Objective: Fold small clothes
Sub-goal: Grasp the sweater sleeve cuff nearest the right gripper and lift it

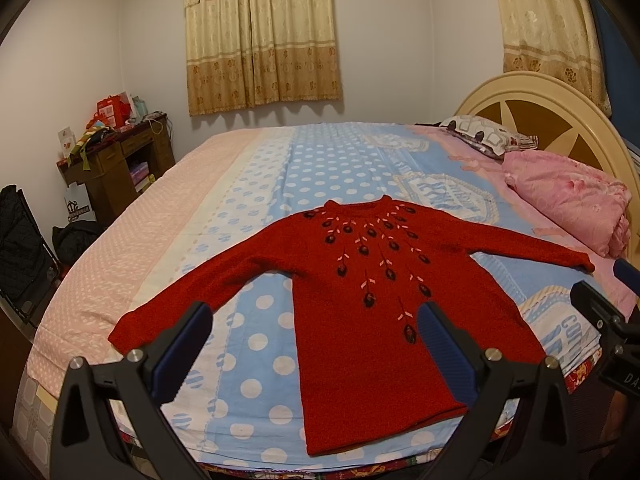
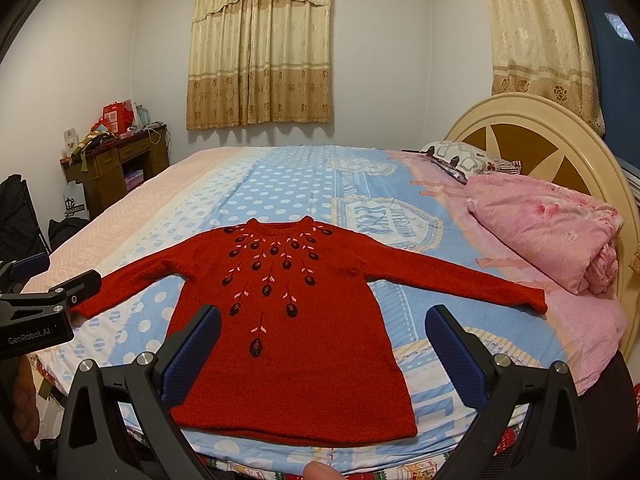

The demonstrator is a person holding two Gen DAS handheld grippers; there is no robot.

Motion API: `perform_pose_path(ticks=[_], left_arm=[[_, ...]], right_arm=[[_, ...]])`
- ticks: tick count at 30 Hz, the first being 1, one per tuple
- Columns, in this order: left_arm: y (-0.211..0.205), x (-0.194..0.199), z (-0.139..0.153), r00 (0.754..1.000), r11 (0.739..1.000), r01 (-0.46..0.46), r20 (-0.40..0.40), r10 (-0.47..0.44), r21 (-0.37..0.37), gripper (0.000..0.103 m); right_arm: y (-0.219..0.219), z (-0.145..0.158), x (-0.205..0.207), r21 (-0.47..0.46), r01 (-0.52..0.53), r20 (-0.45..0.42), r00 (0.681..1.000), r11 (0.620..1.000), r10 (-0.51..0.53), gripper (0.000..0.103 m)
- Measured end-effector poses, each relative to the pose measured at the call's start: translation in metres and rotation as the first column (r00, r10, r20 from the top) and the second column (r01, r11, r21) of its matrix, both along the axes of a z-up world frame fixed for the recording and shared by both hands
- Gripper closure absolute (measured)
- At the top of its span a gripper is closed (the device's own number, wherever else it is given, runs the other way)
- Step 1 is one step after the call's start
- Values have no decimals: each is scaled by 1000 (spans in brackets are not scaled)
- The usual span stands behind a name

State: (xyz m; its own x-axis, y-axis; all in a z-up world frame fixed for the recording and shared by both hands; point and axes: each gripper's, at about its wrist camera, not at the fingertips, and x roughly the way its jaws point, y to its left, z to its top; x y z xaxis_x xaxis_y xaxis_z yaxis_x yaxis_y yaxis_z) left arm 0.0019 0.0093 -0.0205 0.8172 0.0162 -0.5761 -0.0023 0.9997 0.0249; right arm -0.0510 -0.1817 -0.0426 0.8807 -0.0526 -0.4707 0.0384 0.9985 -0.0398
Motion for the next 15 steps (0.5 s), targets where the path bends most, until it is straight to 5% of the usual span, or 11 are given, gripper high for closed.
perform_pose_path(ticks=[8, 15], left_arm=[[1, 3, -14, 1000, 1000, -5, 0, 5, 20, 0], [5, 30, -40, 999, 998, -43, -30, 44, 55, 0]], right_arm=[[-8, -14, 14, 21, -19, -23, 1000, 1000, 19, 1], [-62, -44, 45, 133, 39, -72, 997, 990, -30, 1]])
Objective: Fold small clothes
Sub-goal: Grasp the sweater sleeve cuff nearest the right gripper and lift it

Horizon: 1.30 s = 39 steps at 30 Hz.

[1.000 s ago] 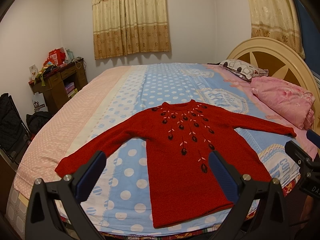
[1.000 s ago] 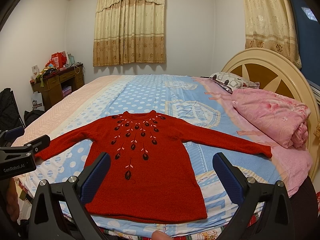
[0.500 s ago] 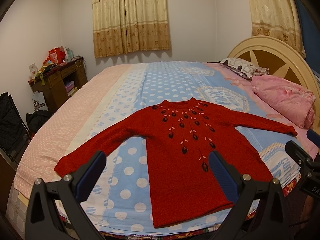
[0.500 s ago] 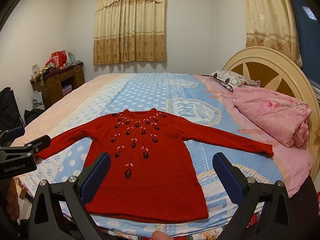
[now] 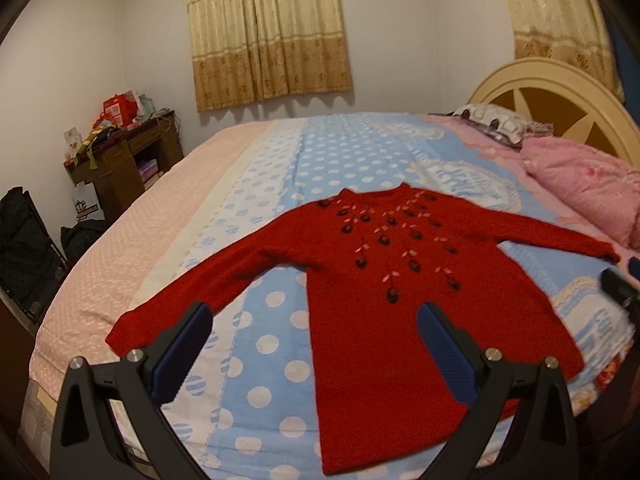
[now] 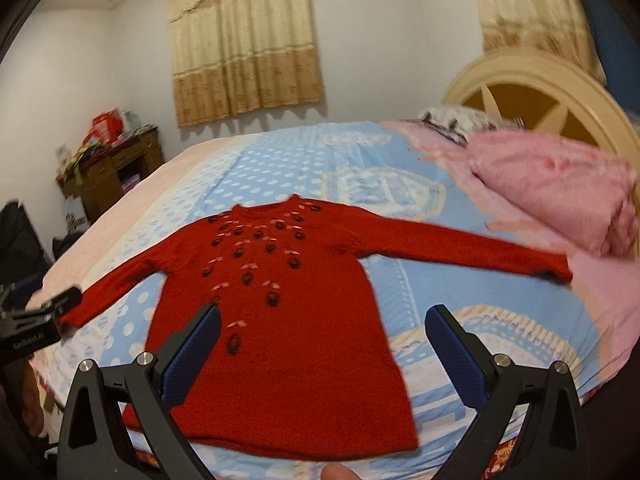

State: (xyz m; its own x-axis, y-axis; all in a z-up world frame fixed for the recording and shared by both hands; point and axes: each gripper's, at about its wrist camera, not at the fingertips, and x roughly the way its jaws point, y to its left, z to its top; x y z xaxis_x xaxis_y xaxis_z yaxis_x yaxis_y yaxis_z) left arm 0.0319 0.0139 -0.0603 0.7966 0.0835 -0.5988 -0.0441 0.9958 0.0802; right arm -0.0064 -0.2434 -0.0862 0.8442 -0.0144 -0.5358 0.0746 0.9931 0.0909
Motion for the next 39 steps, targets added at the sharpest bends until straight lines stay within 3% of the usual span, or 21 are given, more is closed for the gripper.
perform_pose_path(ticks=[5, 12, 15, 22, 31, 34, 36, 39], left_arm=[[3, 28, -30, 998, 1000, -3, -66, 3, 4, 0], [5, 64, -57, 994, 999, 4, -106, 1, 48, 0], [8, 78, -65, 994, 997, -5, -104, 13, 74, 0], [20, 105, -78, 992, 995, -34, -121, 45, 90, 0], [23, 116, -77, 993, 995, -48, -106, 58, 88, 0], [25, 118, -77, 993, 995, -52, -103, 60, 85, 0], [25, 118, -76, 993, 995, -50, -106, 58, 81, 0], [28, 121, -78, 992, 999, -37, -122, 42, 40, 0]], right_arm=[[-66, -26, 22, 44, 144, -27, 989, 989, -143, 1], [-174, -57, 32, 184, 377, -107, 926, 908, -363, 5], [-203, -62, 43, 225, 401, -135, 915, 888, -379, 19], [-262, -69, 64, 327, 470, -202, 882, 820, -425, 35], [-318, -82, 86, 485, 516, -249, 855, 706, -455, 40], [-332, -86, 96, 501, 545, -263, 836, 672, -481, 62], [-339, -89, 103, 485, 567, -276, 822, 666, -498, 88], [-340, -84, 113, 453, 565, -268, 824, 689, -500, 96]])
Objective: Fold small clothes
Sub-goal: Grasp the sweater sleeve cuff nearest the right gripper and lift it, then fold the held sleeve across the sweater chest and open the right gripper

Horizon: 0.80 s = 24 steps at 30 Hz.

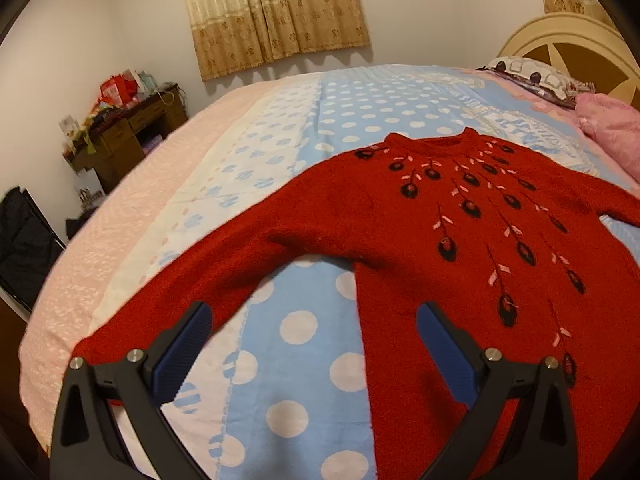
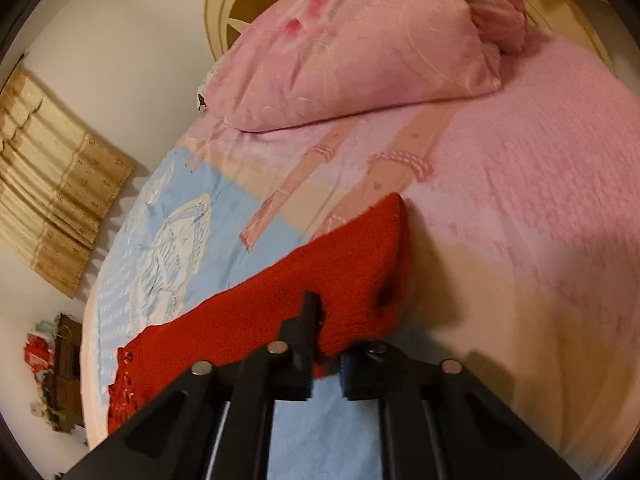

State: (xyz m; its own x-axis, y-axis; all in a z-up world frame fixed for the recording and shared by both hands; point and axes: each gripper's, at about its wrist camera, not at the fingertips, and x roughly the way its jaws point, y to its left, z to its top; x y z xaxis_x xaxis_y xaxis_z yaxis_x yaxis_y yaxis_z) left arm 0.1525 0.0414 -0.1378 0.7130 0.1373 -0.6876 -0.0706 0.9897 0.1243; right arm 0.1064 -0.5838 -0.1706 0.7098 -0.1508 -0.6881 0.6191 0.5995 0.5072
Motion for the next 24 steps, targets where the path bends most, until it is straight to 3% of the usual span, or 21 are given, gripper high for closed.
perform_pose_path(ticks=[6, 12, 16, 20, 24], left_arm=[[1, 1, 0, 999, 995, 41, -18, -43, -95, 0], [1, -2, 6, 999, 993, 48, 12, -47, -109, 0], [10, 1, 5, 999, 990, 38, -2, -39, -134, 0], [16, 3, 2, 1000, 989, 24, -9, -26, -144, 0], [20, 3, 1, 999, 987, 28, -15, -31, -158, 0]], right_arm=[[40, 43, 28, -170, -116, 22, 992, 979, 122, 98], [121, 83, 72, -295, -300, 27, 946, 907, 322, 98], [195, 101, 94, -373, -433, 12, 882, 821, 471, 98], [285, 106, 115, -441, -568, -31, 783, 695, 621, 98], [368, 89, 126, -476, -670, -90, 682, 570, 726, 98]])
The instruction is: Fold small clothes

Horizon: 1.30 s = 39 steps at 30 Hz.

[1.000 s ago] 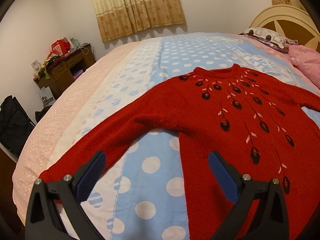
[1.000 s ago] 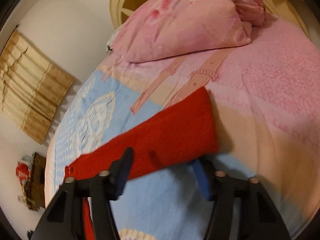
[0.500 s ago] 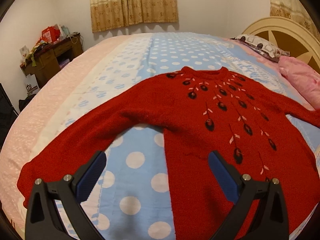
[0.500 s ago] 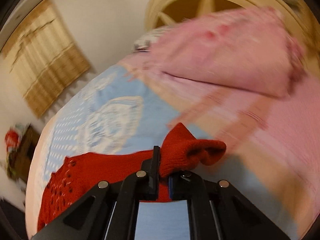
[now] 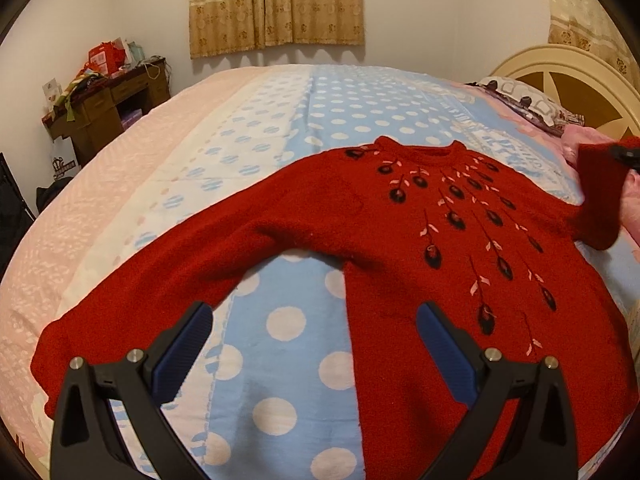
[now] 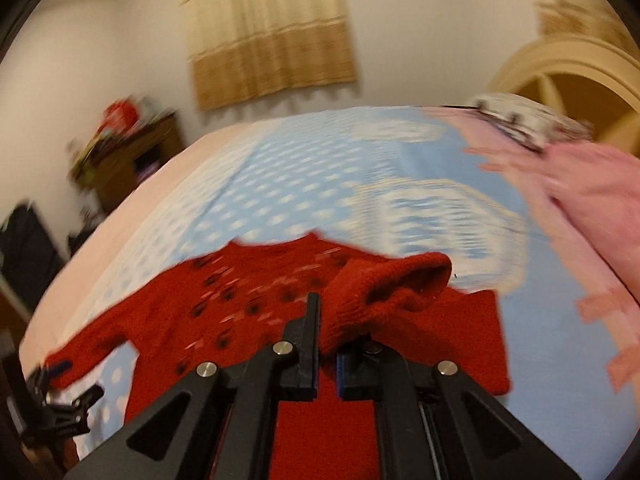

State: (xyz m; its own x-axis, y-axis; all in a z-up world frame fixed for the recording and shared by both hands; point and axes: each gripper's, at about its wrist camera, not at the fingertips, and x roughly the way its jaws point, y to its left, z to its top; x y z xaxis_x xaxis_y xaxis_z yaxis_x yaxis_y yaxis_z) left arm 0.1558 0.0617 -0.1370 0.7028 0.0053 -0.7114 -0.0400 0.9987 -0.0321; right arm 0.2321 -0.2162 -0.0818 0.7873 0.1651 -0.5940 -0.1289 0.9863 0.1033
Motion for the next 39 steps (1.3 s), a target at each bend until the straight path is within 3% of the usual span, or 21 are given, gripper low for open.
perform_pose_path(ticks=[5, 11, 13, 14, 15, 19, 25, 30, 35, 38, 39], left_arm=[[5, -2, 2, 1000, 1000, 8, 8, -8, 7, 0], [7, 1, 7, 999, 999, 36, 16, -36, -3, 4], [8, 5, 6, 999, 999, 46, 6, -45, -25, 4], [7, 7, 6, 999, 998, 49, 1, -49, -30, 4], [6, 10, 5, 999, 998, 53, -6, -53, -35, 4], [-5, 19, 0, 995, 994, 94, -29, -96, -55, 5], [-39, 39, -8, 979, 977, 183, -68, -191, -111, 16], [-77, 65, -17, 967, 972, 220, -113, -227, -79, 23], [-102, 92, -31, 955, 969, 243, -166, -246, -38, 23], [-104, 104, -42, 949, 971, 232, -203, -240, -64, 30], [-102, 104, -40, 957, 973, 218, -178, -229, -75, 45]], right_arm=[[75, -48, 7, -57, -117, -47, 992, 992, 114, 98], [114, -104, 14, -49, -238, -144, 963, 970, 228, 97], [116, -111, 8, -70, -278, -170, 950, 958, 263, 77], [115, -111, 2, -68, -304, -176, 941, 950, 289, 48], [108, -108, -6, -45, -318, -168, 937, 947, 307, 39], [66, -94, -39, 9, -279, -138, 951, 960, 278, 39], [14, -85, -80, 25, -157, -96, 983, 987, 158, 39], [7, -87, -103, -17, -138, -50, 989, 990, 137, 39], [12, -93, -114, -28, -163, -20, 987, 986, 162, 39], [11, -94, -121, -15, -158, -1, 987, 987, 158, 39], [10, -94, -123, -10, -155, 7, 988, 988, 155, 39]])
